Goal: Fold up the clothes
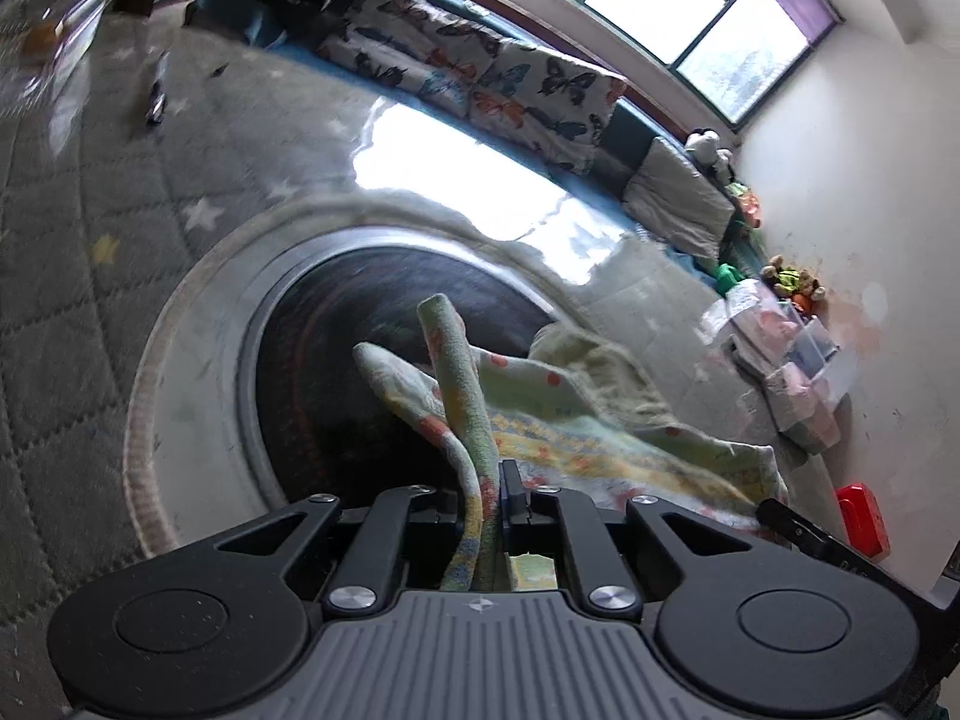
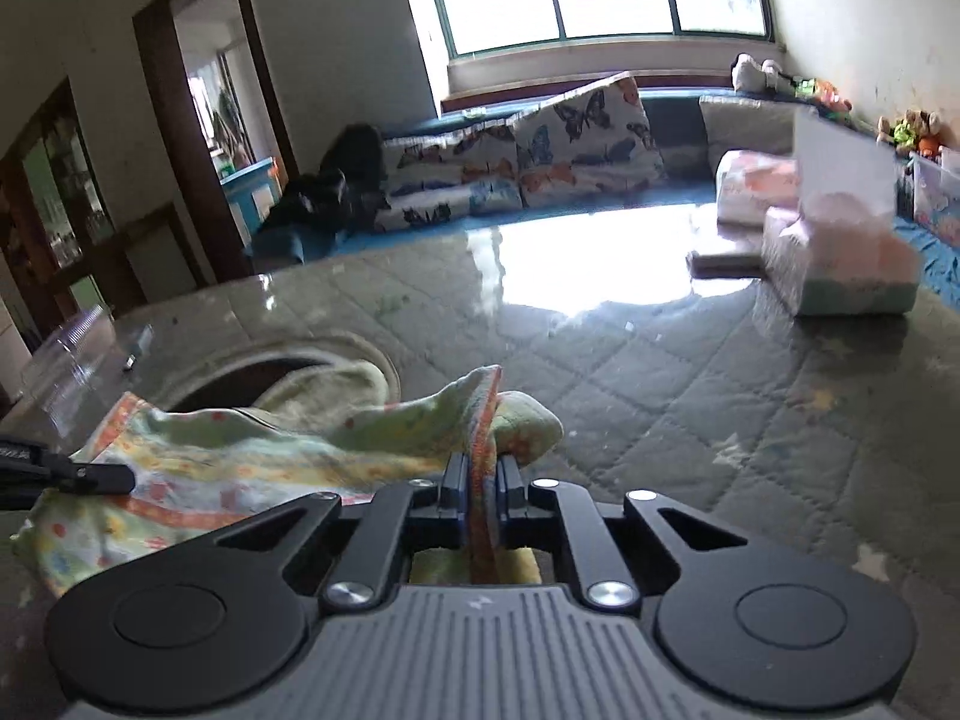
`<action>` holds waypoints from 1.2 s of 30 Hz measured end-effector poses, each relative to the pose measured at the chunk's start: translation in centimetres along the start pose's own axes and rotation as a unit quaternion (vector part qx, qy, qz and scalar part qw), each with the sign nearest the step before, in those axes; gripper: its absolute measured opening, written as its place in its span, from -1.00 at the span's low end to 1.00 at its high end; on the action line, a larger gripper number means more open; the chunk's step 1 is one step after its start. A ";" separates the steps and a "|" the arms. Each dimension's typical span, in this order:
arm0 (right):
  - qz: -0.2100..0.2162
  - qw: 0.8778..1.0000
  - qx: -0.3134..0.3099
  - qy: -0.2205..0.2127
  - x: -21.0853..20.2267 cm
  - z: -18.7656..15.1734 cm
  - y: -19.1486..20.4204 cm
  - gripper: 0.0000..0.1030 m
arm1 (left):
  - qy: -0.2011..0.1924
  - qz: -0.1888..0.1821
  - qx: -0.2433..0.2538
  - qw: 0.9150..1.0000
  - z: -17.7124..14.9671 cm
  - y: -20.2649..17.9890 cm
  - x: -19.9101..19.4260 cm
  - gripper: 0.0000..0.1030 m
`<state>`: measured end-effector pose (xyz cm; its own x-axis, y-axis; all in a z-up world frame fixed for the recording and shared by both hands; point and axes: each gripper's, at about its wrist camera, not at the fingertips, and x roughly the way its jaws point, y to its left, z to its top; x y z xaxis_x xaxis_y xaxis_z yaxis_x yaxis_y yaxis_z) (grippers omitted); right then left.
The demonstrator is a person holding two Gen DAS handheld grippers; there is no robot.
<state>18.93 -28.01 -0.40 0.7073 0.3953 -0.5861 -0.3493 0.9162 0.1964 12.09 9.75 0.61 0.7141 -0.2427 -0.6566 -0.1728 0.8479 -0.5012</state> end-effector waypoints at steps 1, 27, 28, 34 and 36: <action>-0.002 1.000 -0.001 -0.006 -0.7 0.0 -0.2 -0.85 | -0.002 -0.005 0.006 1.000 0.1 -0.6 -0.2 -0.81; -0.095 0.994 0.047 -0.021 -7.7 -0.5 -11.3 -0.23 | 0.035 -0.036 0.123 0.991 -2.2 -15.9 5.1 -0.82; -0.095 0.994 0.051 -0.016 -7.2 -0.8 -11.4 -0.17 | 0.035 -0.031 0.120 0.992 -2.1 -15.7 5.2 -0.81; -0.095 0.992 0.077 0.008 -4.2 -2.6 -12.1 0.01 | 0.044 -0.010 0.110 0.993 -2.1 -14.2 5.7 -0.81; -0.095 0.992 0.085 0.016 -3.2 -3.1 -12.3 0.08 | 0.047 -0.007 0.108 0.993 -2.2 -13.9 5.9 -0.81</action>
